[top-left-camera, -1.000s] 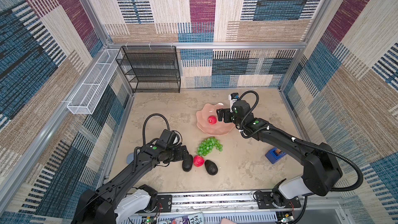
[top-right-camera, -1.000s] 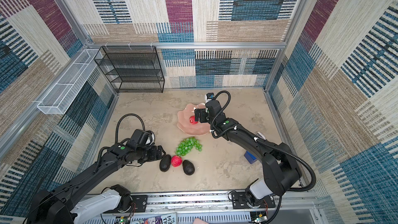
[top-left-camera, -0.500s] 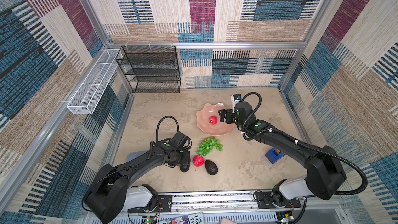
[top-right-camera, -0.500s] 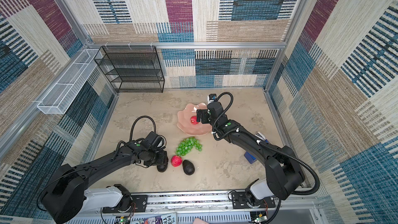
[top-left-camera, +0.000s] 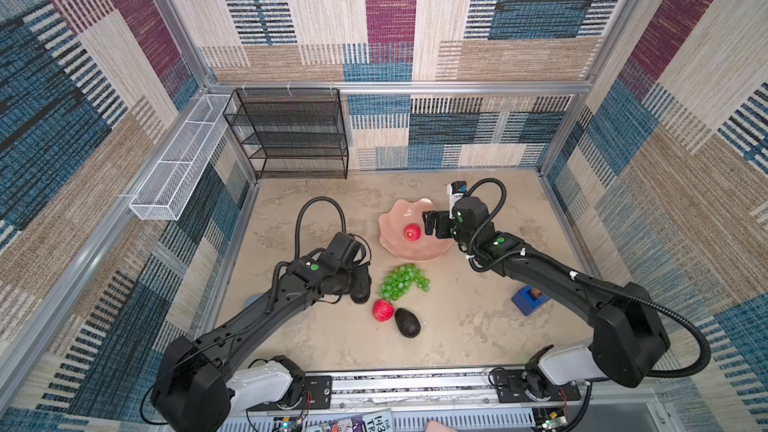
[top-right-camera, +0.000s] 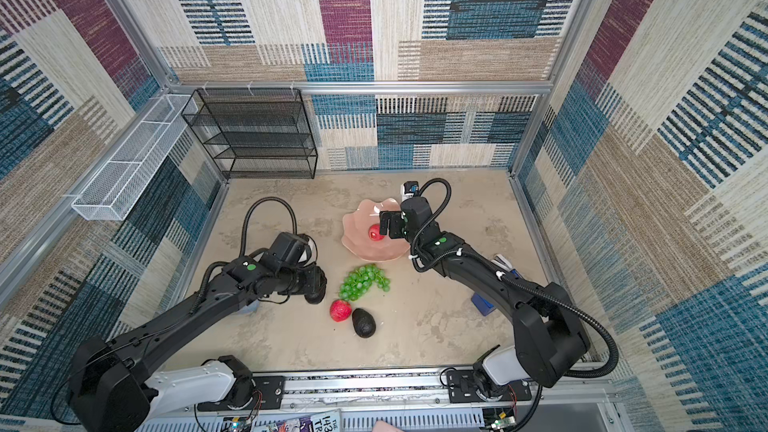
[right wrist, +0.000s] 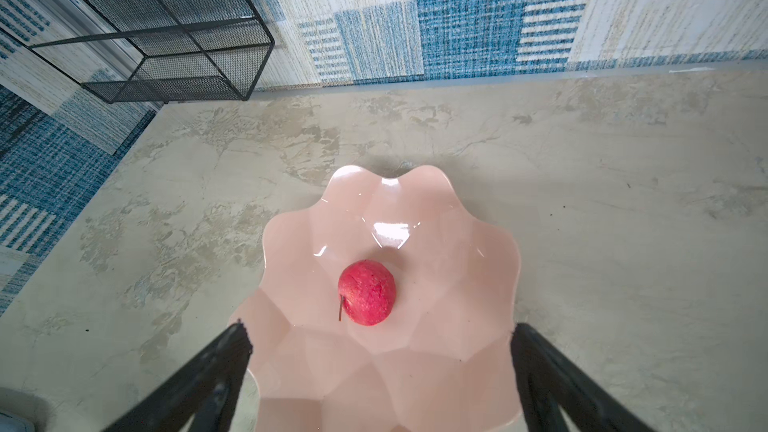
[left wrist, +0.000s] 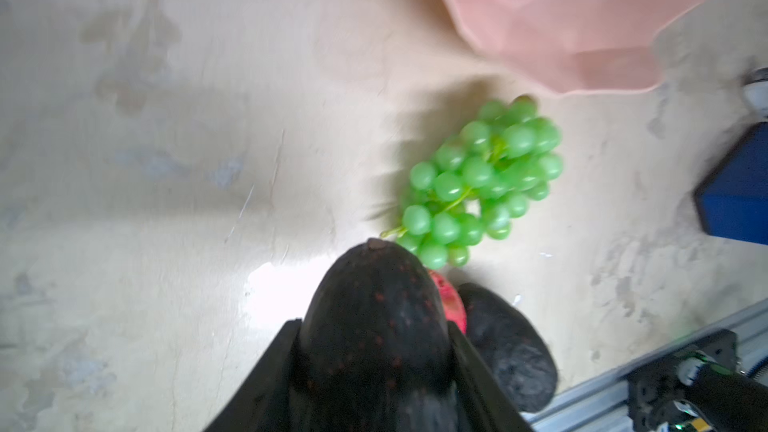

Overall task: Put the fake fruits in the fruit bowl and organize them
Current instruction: 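Grasp the avocado farther from the robot with the left gripper, then place the avocado in the bowl with left gripper while right reaches other avocado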

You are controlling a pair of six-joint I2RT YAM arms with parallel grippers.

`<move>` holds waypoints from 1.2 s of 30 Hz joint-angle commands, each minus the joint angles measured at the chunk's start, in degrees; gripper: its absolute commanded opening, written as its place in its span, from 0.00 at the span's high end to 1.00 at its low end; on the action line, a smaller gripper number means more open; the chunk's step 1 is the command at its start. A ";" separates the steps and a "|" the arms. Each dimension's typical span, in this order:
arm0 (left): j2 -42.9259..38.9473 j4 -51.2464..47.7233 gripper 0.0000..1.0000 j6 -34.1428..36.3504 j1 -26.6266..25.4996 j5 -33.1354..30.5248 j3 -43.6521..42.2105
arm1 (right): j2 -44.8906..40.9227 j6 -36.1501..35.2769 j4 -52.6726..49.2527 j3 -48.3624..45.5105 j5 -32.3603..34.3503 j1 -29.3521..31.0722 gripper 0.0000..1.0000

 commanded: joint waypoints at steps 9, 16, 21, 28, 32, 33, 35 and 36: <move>31.90 -1.61 0.55 13.45 0.63 -0.59 34.19 | -7.63 4.42 0.95 -8.43 0.59 -0.19 0.00; 46.15 -4.56 0.56 13.30 2.41 1.58 46.14 | -10.69 3.69 -1.96 -11.17 3.22 -0.21 0.00; 50.93 -4.27 0.56 12.07 3.73 2.51 49.27 | -12.66 2.90 -1.92 -11.71 3.92 -0.28 0.00; 55.17 -4.28 0.51 11.12 3.78 4.62 52.02 | -13.18 2.67 -1.09 -12.64 2.50 -0.28 0.00; 56.43 -4.35 0.39 10.27 3.69 5.30 52.11 | -13.08 2.30 -1.01 -13.27 1.94 -0.28 0.00; 56.69 -4.39 0.35 10.14 3.68 5.26 52.03 | -12.90 2.12 -1.33 -13.18 1.77 -0.28 0.00; 56.79 -4.36 0.29 9.67 3.68 5.14 51.82 | -12.79 1.52 -1.46 -13.26 1.18 -0.28 0.00; 56.73 -4.45 0.27 9.48 3.73 5.06 51.70 | -12.96 0.91 -0.95 -13.70 0.56 -0.28 0.00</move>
